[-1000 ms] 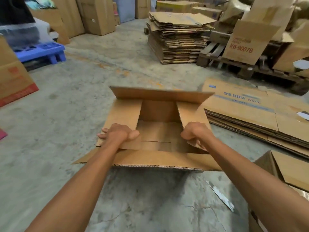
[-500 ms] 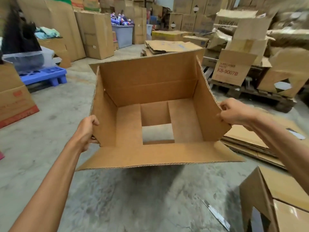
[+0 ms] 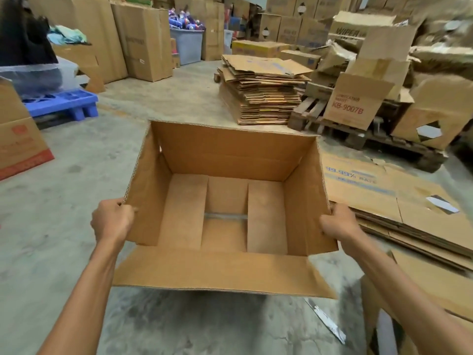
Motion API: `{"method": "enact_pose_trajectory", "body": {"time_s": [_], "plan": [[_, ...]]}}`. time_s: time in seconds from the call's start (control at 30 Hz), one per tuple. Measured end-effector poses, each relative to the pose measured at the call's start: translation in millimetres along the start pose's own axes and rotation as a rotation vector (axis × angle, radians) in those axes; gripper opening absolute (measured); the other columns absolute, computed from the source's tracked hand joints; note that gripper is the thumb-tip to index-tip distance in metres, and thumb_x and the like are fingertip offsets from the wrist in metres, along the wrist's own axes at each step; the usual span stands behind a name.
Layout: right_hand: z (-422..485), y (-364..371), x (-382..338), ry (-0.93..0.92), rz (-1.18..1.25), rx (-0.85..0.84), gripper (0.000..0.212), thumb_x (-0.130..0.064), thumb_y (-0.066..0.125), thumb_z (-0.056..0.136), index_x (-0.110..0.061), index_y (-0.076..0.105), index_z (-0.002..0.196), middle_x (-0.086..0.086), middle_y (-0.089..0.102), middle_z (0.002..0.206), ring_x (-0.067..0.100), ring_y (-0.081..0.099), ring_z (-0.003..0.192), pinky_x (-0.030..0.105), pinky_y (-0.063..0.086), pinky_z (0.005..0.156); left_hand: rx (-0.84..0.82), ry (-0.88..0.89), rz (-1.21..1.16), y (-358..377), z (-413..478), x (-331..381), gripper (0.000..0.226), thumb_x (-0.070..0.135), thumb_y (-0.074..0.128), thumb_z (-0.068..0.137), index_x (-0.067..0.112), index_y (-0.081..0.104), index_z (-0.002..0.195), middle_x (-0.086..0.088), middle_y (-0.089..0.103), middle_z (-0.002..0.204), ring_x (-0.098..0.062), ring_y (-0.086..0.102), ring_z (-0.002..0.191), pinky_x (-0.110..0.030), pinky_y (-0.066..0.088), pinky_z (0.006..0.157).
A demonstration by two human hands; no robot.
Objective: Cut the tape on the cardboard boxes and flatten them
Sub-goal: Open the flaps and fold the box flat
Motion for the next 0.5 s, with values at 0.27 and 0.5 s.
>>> {"method": "enact_pose_trajectory", "body": {"time_s": [0.27, 0.5], "plan": [[-20.3, 45.7, -5.3, -0.678, -1.084, 0.598, 0.106, 0.002, 0.059, 0.080, -0.021, -0.010, 0.157, 0.026, -0.021, 0.159, 0.043, -0.019, 0.147, 0.061, -0.014, 0.115, -0.038, 0.091, -0.004, -5.9, -13.0, 2.0, 0.006, -0.001, 0.063, 0.073, -0.005, 0.068, 0.073, -0.022, 0.068, 0.077, -0.041, 0.060, 0.078, -0.044, 0.050, 0.069], [-8.4, 140.6, 43.7, -0.570, -1.064, -0.518, 0.052, -0.018, 0.034, 0.095, -0.023, 0.045, 0.145, 0.016, 0.041, 0.151, 0.037, 0.034, 0.142, 0.049, 0.025, 0.117, -0.015, 0.040, -0.166, -15.4, -41.2, -25.6, 0.023, -0.006, 0.059, 0.078, 0.000, 0.075, 0.093, -0.014, 0.073, 0.091, -0.028, 0.067, 0.089, -0.029, 0.053, 0.076]]}}
Point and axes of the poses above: each hand's wrist, its own z-axis towards the middle knuckle, its own y-axis out of the palm, x = y × z, the point moved 5 cm from there along z, towards the middle knuckle
